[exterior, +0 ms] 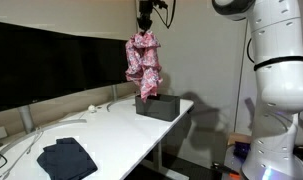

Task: Pick up the cloths and put them in the box

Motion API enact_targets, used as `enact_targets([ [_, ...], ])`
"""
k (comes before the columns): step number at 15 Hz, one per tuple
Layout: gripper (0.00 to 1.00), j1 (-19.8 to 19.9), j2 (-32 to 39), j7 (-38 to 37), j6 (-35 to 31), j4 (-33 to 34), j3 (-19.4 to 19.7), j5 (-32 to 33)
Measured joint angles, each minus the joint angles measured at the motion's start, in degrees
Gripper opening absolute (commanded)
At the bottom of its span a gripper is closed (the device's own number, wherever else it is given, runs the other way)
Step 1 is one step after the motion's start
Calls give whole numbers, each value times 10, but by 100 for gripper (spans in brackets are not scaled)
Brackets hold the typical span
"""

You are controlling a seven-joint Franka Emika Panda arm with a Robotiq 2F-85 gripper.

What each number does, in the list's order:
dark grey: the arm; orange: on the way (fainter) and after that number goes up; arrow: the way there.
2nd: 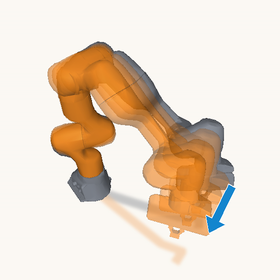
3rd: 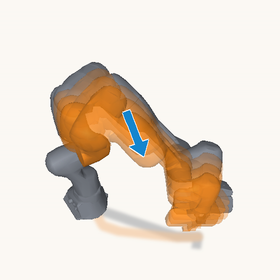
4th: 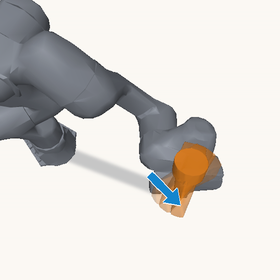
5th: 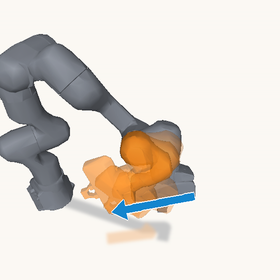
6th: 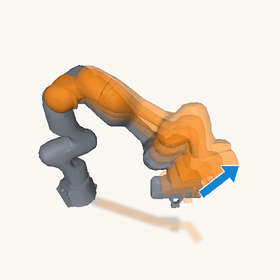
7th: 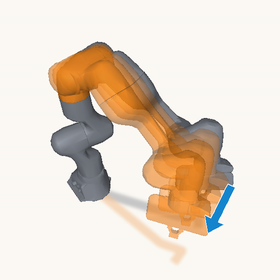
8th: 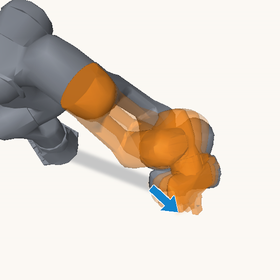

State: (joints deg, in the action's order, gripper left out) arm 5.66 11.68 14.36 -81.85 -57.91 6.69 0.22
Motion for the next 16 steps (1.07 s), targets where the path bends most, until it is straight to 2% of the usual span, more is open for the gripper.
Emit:
enact_targets([
  [10,10,40,55,0,2,-1,25,-12],
  [16,10,46,74,0,-14,-50,26,-12],
])
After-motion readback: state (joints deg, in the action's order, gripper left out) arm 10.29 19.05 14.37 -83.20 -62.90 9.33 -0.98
